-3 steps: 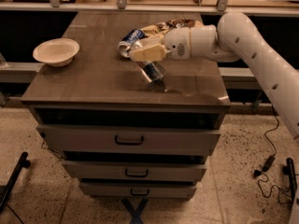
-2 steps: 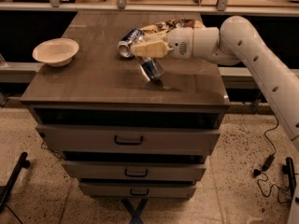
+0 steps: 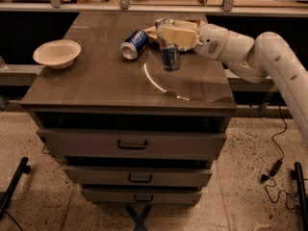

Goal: Place redbull can upright

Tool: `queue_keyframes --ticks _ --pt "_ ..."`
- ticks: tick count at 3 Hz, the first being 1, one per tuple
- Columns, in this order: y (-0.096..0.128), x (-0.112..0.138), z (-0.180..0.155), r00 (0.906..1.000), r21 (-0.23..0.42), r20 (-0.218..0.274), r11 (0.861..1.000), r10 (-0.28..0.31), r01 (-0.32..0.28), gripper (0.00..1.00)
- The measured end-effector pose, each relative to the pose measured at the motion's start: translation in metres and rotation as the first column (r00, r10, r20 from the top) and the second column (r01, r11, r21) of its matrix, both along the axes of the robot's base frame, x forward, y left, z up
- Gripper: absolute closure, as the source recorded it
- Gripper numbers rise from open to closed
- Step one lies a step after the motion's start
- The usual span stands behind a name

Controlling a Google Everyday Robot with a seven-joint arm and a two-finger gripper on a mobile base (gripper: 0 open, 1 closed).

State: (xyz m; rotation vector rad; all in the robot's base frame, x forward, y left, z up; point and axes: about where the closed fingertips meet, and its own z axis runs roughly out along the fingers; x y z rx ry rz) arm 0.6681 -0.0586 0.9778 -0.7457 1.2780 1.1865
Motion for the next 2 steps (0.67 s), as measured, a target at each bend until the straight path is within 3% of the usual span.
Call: queue_keyframes --ticks 1,2 --pt "-0.02 -0.0099 0.0009 0.9977 0.043 -0.001 0.997 -0.068 0.068 1.0" --pt "-0.0234 -0.011 0.0007 0.9969 0.045 -0.002 0.996 -0.078 0.078 1.0"
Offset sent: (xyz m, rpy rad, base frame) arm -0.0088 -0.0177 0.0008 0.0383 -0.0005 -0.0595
